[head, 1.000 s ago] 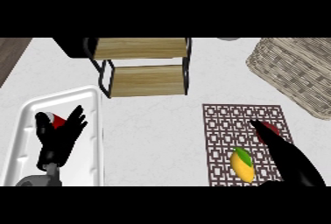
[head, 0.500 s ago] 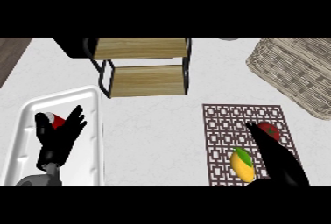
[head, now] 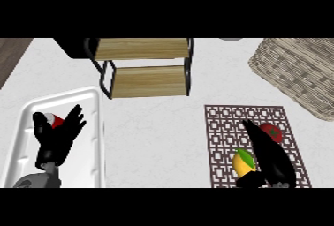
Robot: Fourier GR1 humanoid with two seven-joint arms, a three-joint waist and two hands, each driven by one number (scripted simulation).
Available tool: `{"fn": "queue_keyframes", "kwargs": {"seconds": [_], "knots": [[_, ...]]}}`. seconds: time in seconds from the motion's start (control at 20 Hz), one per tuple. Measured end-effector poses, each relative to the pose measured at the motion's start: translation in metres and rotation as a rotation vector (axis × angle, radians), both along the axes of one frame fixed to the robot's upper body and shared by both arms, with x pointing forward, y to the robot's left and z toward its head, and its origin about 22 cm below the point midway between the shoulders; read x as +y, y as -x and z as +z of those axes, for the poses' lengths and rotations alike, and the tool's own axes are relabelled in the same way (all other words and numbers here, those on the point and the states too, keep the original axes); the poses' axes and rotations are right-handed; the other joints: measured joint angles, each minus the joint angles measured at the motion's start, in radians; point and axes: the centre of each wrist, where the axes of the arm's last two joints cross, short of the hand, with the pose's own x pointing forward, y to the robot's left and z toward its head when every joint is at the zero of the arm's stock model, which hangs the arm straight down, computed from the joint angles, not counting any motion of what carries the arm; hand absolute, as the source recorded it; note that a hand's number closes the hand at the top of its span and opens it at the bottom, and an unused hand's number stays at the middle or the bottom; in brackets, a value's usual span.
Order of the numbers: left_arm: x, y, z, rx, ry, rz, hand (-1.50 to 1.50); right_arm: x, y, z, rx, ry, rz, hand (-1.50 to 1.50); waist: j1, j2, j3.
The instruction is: Pick the lemon from the placemat and place it in the tiered shelf
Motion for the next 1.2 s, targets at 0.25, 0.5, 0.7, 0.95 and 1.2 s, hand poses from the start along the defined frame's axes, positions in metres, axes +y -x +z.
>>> {"fn": "queue_keyframes", "kwargs": {"seconds": [0.25,0.5,0.7,0.95,1.2], "knots": [[-0.013,0.001,0.006,0.009,0.001,-0.004,0.0,-0.002,-0.011,-0.012,-0.022,-0.022,0.012,-1.5,0.001,0.0,-0.002],[-0.009,-0.002,0.011,0.014,0.009,-0.004,0.0,0.005,-0.014,-0.023,0.026,-0.011,0.091,1.5,0.002,-0.001,-0.004],[-0.005,0.004,0.007,0.014,0.008,-0.002,0.0,0.002,-0.013,-0.026,0.057,0.034,0.206,1.5,0.004,-0.004,-0.007],[-0.005,0.005,0.003,0.008,0.008,-0.003,0.0,0.006,-0.003,-0.034,0.015,-0.016,0.244,1.5,0.0,-0.006,-0.008],[-0.006,0.002,0.003,0.009,-0.001,-0.008,0.0,0.066,-0.001,-0.029,-0.015,-0.082,0.303,1.5,0.008,0.0,-0.003]]}}
